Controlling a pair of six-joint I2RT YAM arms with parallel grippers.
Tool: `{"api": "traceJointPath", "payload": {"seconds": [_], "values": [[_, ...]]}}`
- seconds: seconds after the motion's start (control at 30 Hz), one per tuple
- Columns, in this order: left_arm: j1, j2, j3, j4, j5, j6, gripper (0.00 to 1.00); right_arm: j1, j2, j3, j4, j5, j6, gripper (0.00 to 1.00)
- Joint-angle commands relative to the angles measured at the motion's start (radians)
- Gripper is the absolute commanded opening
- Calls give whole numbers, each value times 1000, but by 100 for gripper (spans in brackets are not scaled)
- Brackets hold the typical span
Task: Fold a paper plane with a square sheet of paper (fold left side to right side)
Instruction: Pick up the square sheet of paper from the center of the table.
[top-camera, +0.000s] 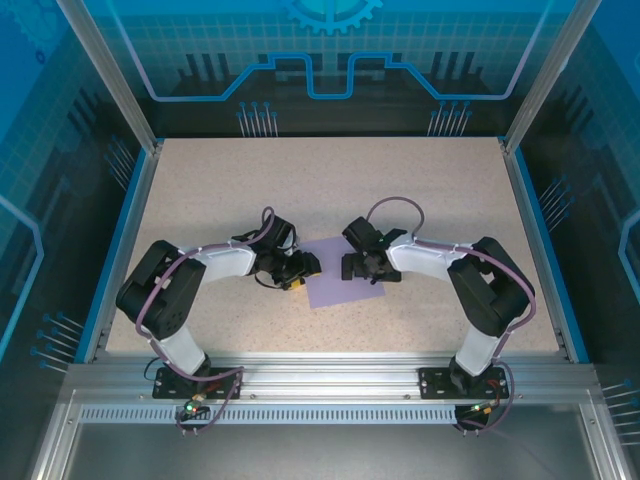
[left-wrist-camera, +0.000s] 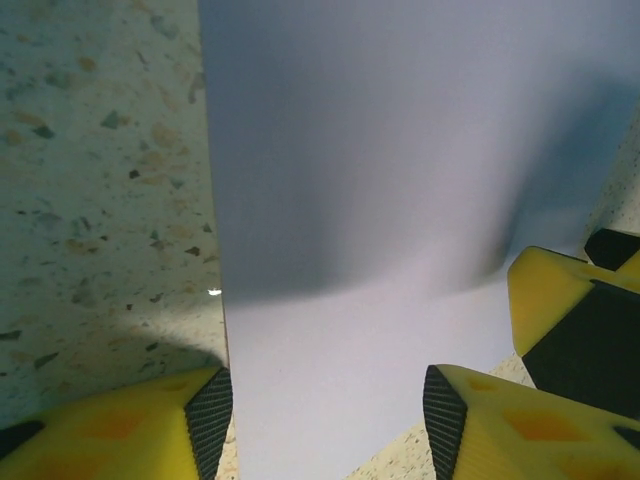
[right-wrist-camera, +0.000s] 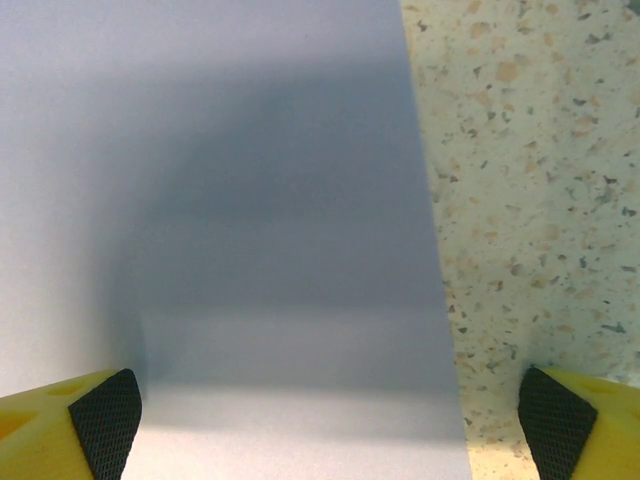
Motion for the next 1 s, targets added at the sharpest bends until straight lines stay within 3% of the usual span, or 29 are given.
{"api": "traceJointPath", "payload": {"seconds": [0.0,0.37,0.47,0.73,0.87,0.97], "values": [[-17,57,11,32,4,-4,57,44,31,24,18,-101,35,100],[-18,69,17,29,4,-3,54,75,21,56,20,-130,35,98],[-19,63,23,11,-6,8,54,72,12,58,17,-126,19,92],[-18,13,23,2,-18,23,56,49,-2,39,34,-157,-3,55],[-1,-78,16,-31,-35,58,64,23,-69,-16,112,-203,-20,37],[45,-183,-20,-34,-30,68,70,-6,-145,-86,216,-265,-40,28]]}}
